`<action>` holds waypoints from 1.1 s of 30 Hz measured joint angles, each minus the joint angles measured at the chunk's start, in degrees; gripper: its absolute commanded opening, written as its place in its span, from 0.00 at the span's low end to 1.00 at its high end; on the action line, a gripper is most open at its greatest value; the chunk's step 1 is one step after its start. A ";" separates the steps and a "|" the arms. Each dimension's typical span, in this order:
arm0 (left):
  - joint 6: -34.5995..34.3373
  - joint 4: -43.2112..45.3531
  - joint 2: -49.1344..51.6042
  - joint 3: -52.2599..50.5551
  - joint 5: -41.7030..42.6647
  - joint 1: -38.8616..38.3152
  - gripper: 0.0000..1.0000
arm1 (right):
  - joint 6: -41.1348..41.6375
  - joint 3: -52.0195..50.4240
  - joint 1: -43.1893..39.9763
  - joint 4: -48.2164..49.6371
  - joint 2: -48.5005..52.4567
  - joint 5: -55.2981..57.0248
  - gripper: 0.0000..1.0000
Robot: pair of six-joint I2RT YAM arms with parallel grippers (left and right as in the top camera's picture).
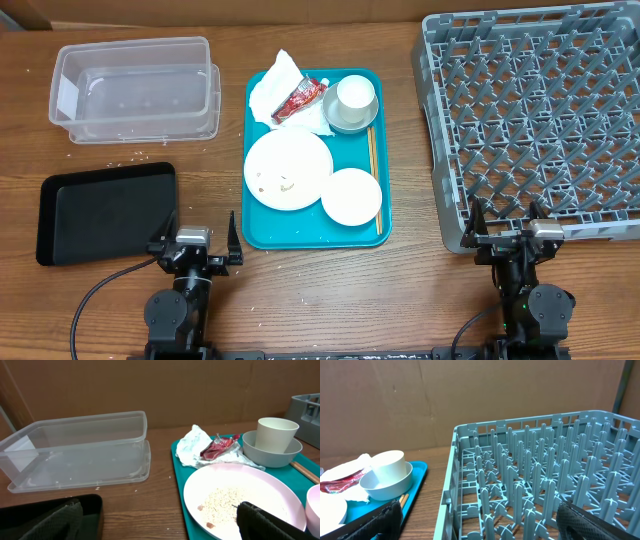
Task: Sort waste into correct bins and load items into the dishwasher
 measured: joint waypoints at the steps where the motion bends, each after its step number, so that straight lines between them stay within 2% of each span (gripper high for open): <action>1: 0.00 0.00 0.00 0.00 0.02 0.00 1.00 | -0.02 0.00 0.00 0.00 0.00 0.02 1.00; 6: -0.33 3.74 0.02 -0.04 1.42 0.00 1.00 | -0.04 0.00 0.00 0.02 0.00 0.00 1.00; 13: -5.31 24.11 -0.11 -0.02 16.22 0.00 1.00 | -0.02 0.00 0.00 -0.02 0.00 0.00 1.00; 17: -6.01 36.24 -0.15 -0.02 18.93 0.00 1.00 | -0.02 0.00 0.00 0.04 0.00 0.02 1.00; 20: -5.95 40.70 -0.17 0.09 18.43 0.00 1.00 | 0.00 0.00 0.00 0.00 0.00 0.00 1.00; 25: -3.15 35.17 3.21 5.55 17.11 0.00 1.00 | 0.00 0.00 0.00 0.04 0.00 0.00 1.00; 29: -1.46 22.21 15.17 20.11 16.55 0.00 1.00 | -0.02 0.00 0.00 -0.04 0.00 0.02 1.00; 32: 0.15 8.02 29.75 36.09 18.29 0.00 1.00 | -0.04 0.00 -0.02 -0.04 0.00 0.00 1.00; 33: 0.92 0.57 36.00 43.01 19.43 0.00 1.00 | 0.00 0.00 0.00 0.00 0.00 0.00 1.00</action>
